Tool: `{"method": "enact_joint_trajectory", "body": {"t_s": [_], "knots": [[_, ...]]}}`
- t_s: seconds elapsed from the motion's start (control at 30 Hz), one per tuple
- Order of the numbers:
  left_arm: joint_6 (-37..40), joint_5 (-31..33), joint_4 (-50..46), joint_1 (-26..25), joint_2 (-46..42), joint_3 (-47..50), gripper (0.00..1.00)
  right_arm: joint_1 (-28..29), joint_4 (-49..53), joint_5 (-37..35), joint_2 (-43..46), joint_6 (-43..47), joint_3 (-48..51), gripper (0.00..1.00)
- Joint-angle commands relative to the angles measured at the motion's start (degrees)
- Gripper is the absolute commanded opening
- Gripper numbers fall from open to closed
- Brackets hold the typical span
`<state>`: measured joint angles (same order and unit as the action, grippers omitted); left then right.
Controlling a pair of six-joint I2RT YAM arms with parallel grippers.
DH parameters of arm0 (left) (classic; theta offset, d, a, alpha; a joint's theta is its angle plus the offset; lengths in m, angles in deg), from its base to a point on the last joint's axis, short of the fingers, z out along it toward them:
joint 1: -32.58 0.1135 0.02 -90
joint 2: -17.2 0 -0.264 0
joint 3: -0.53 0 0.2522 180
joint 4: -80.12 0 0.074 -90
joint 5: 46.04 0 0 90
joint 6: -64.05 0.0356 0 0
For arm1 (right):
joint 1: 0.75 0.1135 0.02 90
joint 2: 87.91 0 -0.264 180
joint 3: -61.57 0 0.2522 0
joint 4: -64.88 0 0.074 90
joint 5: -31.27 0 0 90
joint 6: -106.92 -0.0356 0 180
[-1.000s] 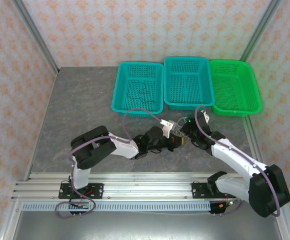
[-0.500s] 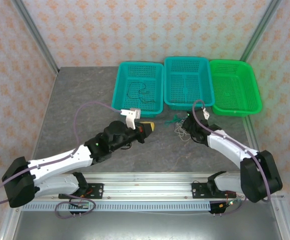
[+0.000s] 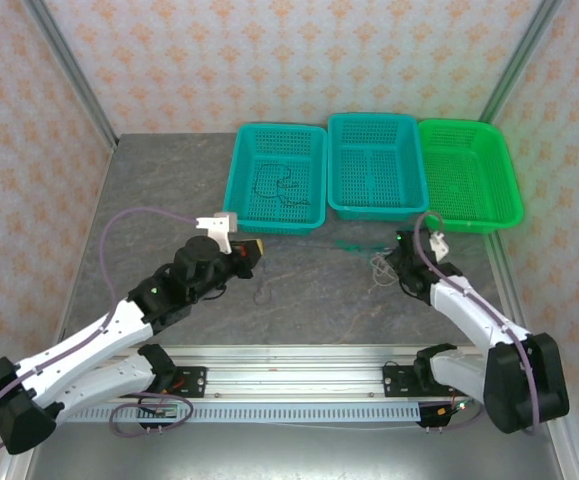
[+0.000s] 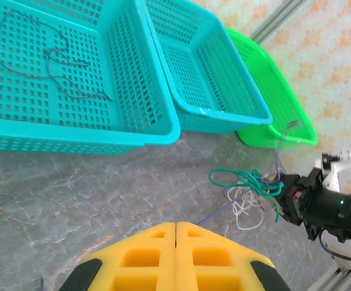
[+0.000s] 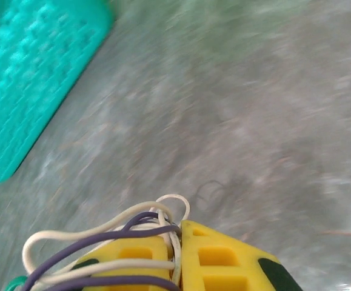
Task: Untangle the cables
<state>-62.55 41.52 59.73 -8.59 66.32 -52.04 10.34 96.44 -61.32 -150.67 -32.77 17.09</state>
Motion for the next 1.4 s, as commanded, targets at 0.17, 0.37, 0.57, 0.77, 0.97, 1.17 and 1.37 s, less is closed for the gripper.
{"method": "enact_joint_trajectory", "body": {"t_s": [0.17,0.37,0.57,0.77,0.97,1.17,1.37], "knots": [[-1.9,6.56,-6.13,5.04,-4.88,-0.05,0.0,-8.34,12.77,-12.17,2.23,-5.19,1.02,0.11],[-1.2,3.05,-5.16,7.15,-7.44,0.17,0.0,-10.13,7.94,-4.72,5.02,-0.4,2.52,0.09],[2.99,-4.89,-4.46,7.18,-2.56,-11.22,0.0,-10.04,-4.71,15.22,6.16,5.98,5.45,0.04],[11.73,-1.18,-5.96,7.21,10.36,-32.36,0.0,-9.51,-4.03,19.73,6.01,6.88,3.83,0.03],[18.17,-0.7,-5.93,11.13,32.03,-53.6,0.0,-8.92,-3.53,23.33,8.23,7.6,3.66,0.02],[15.47,-1.9,-4.95,15.86,49.12,-62.41,0.0,-8.5,-2.85,28.64,10.93,10.61,3.91,0.0],[7.01,-4.15,0.64,18.49,50.09,-53.47,0.63,-7.15,-3.21,39.02,12.91,16.55,2.24,0.0]]}}
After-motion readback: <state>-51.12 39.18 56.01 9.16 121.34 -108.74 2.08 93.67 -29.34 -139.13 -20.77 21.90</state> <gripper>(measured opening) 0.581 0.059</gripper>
